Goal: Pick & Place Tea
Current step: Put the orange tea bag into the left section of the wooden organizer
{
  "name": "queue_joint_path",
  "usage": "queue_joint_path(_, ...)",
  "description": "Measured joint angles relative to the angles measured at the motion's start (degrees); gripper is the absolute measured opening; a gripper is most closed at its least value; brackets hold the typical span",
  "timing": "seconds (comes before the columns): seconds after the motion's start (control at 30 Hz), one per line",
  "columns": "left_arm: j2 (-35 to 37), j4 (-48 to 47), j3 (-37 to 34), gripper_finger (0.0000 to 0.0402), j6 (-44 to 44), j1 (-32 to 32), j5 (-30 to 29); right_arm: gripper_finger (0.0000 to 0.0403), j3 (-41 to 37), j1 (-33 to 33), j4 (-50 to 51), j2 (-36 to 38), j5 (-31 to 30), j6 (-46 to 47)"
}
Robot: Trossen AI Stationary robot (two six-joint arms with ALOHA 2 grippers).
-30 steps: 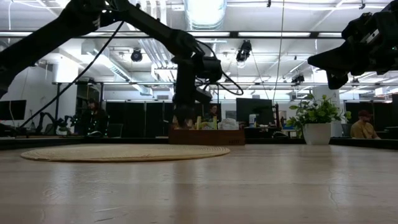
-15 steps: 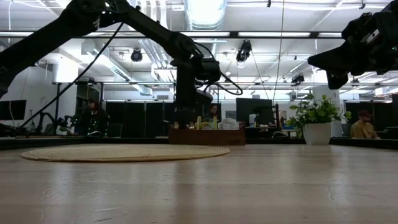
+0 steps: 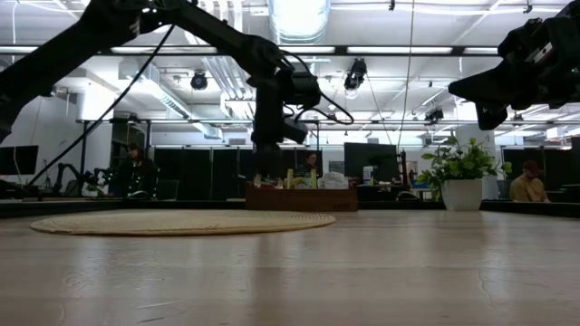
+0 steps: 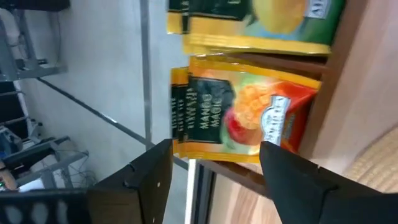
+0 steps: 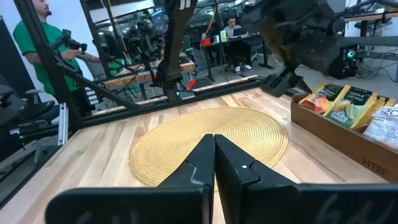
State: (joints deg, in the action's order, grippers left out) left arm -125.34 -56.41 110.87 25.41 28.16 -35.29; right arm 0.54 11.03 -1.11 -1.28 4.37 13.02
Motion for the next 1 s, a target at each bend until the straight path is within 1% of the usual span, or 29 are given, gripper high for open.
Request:
queue_joint_path(0.13,0.00,-1.13,0.00,0.0234,-0.20,0.02,1.51,0.0009,0.00,0.00,-0.01,0.00,0.01,0.00)
queue_joint_path(0.33,-0.01,-0.73,-0.31,0.0234,-0.27,0.02,1.20,0.0009,0.01,0.00,-0.01,0.00,0.00,0.00)
queue_joint_path(0.43,-0.02,1.22,-0.70,0.0233,-0.02,0.53,1.89,0.0009,0.01,0.00,0.01,0.00,0.00,0.00)
queue_joint_path(0.53,-0.02,5.35,-2.86,0.0233,0.71,1.51,3.31,0.0009,0.00,0.00,0.01,0.00,0.02,0.00)
queue_joint_path(0.6,-0.02,7.70,-4.76,0.0233,2.51,2.06,3.23,0.0009,0.00,0.00,0.00,0.00,0.02,0.00)
queue_joint_path(0.67,-0.02,9.15,-6.79,0.0233,4.68,2.41,2.69,0.0009,0.00,0.00,0.00,0.00,0.01,0.00)
queue_joint_path(0.8,0.04,11.77,-10.53,0.0233,7.53,2.87,-1.07,0.0009,0.01,0.00,0.00,0.00,0.02,0.00)
queue_joint_path(0.9,0.13,12.99,-11.77,0.0233,8.10,3.27,-2.41,0.0009,0.00,0.00,-0.01,0.00,0.01,0.00)
queue_joint_path(1.0,0.07,13.98,-11.49,0.0233,8.29,3.23,-4.07,0.0009,0.00,0.00,0.01,0.00,0.02,0.00)
